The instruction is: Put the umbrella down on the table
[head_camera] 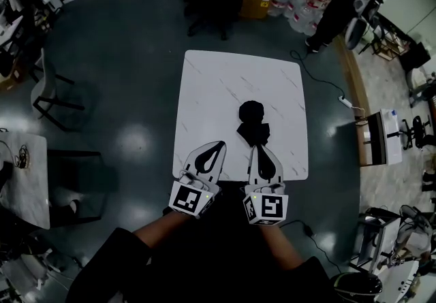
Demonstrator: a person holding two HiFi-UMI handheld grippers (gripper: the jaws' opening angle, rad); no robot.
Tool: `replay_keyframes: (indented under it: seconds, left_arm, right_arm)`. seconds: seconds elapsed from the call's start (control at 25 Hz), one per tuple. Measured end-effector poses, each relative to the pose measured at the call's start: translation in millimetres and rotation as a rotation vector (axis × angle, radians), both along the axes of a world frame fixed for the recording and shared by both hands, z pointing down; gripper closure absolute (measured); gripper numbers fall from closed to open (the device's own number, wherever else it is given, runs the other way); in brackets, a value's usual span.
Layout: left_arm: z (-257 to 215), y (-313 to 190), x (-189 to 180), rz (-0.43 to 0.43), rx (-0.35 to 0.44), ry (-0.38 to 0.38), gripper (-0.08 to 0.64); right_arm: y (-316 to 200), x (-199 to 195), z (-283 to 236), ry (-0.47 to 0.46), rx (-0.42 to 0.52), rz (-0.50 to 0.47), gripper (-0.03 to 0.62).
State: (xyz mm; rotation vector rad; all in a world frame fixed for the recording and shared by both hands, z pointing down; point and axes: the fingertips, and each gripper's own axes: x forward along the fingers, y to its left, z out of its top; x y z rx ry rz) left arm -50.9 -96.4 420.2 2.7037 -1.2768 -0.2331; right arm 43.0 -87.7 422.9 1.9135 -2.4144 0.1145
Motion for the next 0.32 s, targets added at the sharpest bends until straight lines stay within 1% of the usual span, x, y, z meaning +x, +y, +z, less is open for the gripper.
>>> replay_keyframes:
  seconds: [0.12, 0.32]
  left_arm:
    - [-1.7, -10.2, -8.3, -0.032, -0.017, 0.0, 0.552]
    - [-9.3, -22.4, 3.9, -0.038, 0.001, 0.013, 0.554]
  right_arm:
    - [-2.5, -4.3, -2.8, 0.005, 0.004, -0.016, 0.574]
    - [-15.4, 2.6, -10.5, 0.003, -0.001, -0.061, 0.575]
